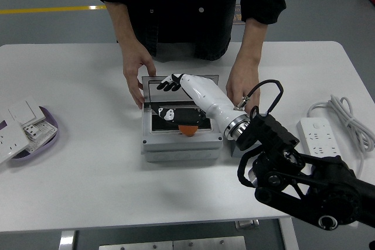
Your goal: Pick up the cylinder from the cube,place it in the box,flap close box
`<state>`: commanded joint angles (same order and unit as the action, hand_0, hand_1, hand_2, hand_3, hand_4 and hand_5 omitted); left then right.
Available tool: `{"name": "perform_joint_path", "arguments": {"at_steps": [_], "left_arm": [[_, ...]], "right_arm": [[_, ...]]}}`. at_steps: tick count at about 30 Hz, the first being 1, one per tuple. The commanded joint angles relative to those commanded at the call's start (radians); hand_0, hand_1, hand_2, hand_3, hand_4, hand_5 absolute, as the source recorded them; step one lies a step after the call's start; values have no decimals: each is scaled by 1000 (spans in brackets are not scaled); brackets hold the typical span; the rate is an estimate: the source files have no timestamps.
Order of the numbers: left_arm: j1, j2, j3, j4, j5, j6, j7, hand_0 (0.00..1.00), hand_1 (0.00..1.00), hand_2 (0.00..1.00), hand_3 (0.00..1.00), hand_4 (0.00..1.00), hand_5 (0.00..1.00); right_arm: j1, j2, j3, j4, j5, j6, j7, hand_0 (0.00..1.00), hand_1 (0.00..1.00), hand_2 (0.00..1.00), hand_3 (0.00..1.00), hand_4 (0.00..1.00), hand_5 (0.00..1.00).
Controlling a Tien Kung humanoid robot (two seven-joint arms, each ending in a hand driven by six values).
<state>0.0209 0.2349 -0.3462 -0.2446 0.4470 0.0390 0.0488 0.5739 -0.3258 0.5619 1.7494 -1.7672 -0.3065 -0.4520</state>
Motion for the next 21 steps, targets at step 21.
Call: {"name": "perform_joint_path", "arguments": {"at_steps": [21], "left_arm": [[-7, 8, 14, 0, -6, -1, 1, 593, 627, 619, 636, 693, 218]], "right_arm": [[183, 36, -44, -328, 100, -22, 44, 641, 614, 639, 636, 729, 500]]}}
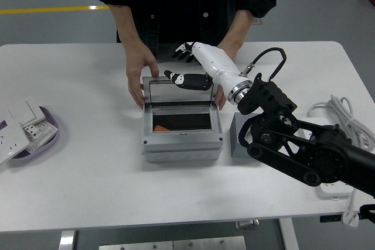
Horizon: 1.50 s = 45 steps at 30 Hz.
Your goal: Pick up the cylinder from the cube,place it in the box,flap close box
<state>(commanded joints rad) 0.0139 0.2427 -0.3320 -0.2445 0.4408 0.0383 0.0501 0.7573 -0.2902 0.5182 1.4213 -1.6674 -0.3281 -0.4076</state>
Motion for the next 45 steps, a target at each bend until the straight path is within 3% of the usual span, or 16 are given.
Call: {"name": "perform_joint_path", "arguments": {"at_steps": [3, 7, 11, 22, 25, 30, 37, 41, 45], "left_arm": [[-2, -1, -1, -1, 2, 0, 0, 593, 627, 619, 636, 692, 217], [-2, -4, -4, -1, 4, 0, 0, 593, 627, 619, 636, 692, 217], [1, -6, -6, -1, 5, 1, 1, 593, 627, 619, 636, 692, 217], [2, -7, -19, 0, 14, 2, 1, 594, 627, 619, 635, 692, 216], [2, -7, -21, 1, 16, 3, 1, 594, 627, 619, 635, 692, 216], [2, -9, -27, 1, 22, 4, 1, 594, 627, 619, 635, 692, 216], [3, -8, -33, -1, 28, 4, 0, 594, 627, 618, 635, 692, 216], [4, -7, -29, 1, 25, 4, 0, 594, 626, 619, 635, 692, 216], [8, -7, -26, 2, 20, 5, 0, 593, 627, 618, 635, 692, 216]], "right_arm": [[3, 2, -19, -39, 15, -5, 6, 642, 611, 634, 636, 728, 497], [-10, -5, -37, -39, 21, -8, 6, 642, 611, 634, 636, 728, 497], [-35, -20, -39, 5, 8, -10, 4, 633, 607, 632, 634, 729, 495], [-133, -126, -48, 233, -66, -9, -20, 604, 605, 625, 633, 723, 493], [-158, -127, -72, 245, -55, -16, -15, 604, 605, 625, 633, 723, 493], [-192, -114, -87, 209, -19, -31, 6, 592, 601, 621, 632, 721, 496], [-226, -135, -7, 221, -27, -58, 28, 584, 596, 621, 633, 720, 497], [-273, -183, 78, 287, -30, -60, 38, 577, 594, 620, 633, 712, 490], [-355, -254, 189, 358, 39, -38, 98, 574, 591, 615, 633, 703, 484]]}}
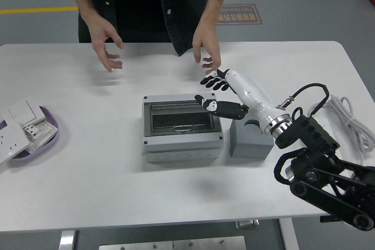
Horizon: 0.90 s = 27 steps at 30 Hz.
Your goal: Pick up the cylinder from the cube,place it in the box,flap close box
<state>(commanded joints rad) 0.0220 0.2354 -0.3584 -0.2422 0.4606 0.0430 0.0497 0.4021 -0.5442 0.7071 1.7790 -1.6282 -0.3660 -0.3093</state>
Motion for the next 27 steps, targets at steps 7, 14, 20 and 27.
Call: {"name": "perform_joint_path", "arguments": {"at_steps": [7, 14, 20, 27], "left_arm": [[12, -5, 0, 3, -7, 1, -1, 594, 626, 618, 635, 692, 216], [16, -9, 0, 3, -6, 1, -1, 594, 627, 619, 635, 692, 216], [17, -7, 0, 3, -6, 1, -2, 593, 627, 619, 636, 692, 216], [16, 0, 12, 1, -7, 1, -3, 594, 626, 619, 635, 691, 216]], "right_arm": [[-155, -11, 227, -59, 239, 2, 202, 573, 585, 617, 633, 693, 475], [-238, 46, 423, -209, 511, 42, 422, 552, 581, 611, 624, 793, 450], [-244, 93, 522, -286, 698, 73, 545, 579, 618, 614, 657, 949, 477], [-241, 122, 544, -302, 842, 70, 599, 594, 644, 637, 683, 998, 502]]}}
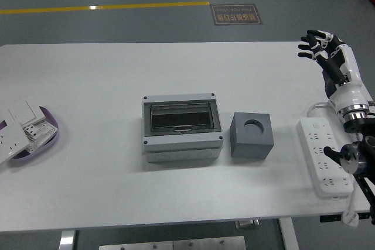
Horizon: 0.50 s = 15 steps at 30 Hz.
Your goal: Pick up the cylinder from the cube,place it in the box,flap close box
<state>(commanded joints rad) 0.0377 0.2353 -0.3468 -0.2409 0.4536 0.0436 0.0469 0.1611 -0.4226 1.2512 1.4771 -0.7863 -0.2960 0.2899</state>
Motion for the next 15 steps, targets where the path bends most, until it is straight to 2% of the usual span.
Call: {"name": "perform_joint_path", "arguments": {"at_steps": [8, 9, 14, 15], "left_arm": [[1, 12, 11, 1, -2, 1, -1, 593, 627, 619, 636, 691, 215], [1, 13, 12, 1, -1, 1, -1, 593, 626, 619, 636, 692, 217], [7, 13, 1, -1, 11, 1, -2, 593, 626, 619, 636, 692, 217], [8, 12, -1, -2, 14, 0, -1, 593, 626, 619, 636, 691, 216]], "right_arm": [[-1, 3, 11, 3, 21, -14, 5, 603, 644, 637, 700, 998, 522], [-2, 2, 14, 4, 21, -15, 4, 668, 652, 640, 704, 998, 488], [-10, -3, 27, 13, 19, -16, 1, 668, 652, 640, 704, 998, 488], [-14, -4, 30, 14, 19, -16, 1, 680, 653, 641, 692, 897, 277]]}}
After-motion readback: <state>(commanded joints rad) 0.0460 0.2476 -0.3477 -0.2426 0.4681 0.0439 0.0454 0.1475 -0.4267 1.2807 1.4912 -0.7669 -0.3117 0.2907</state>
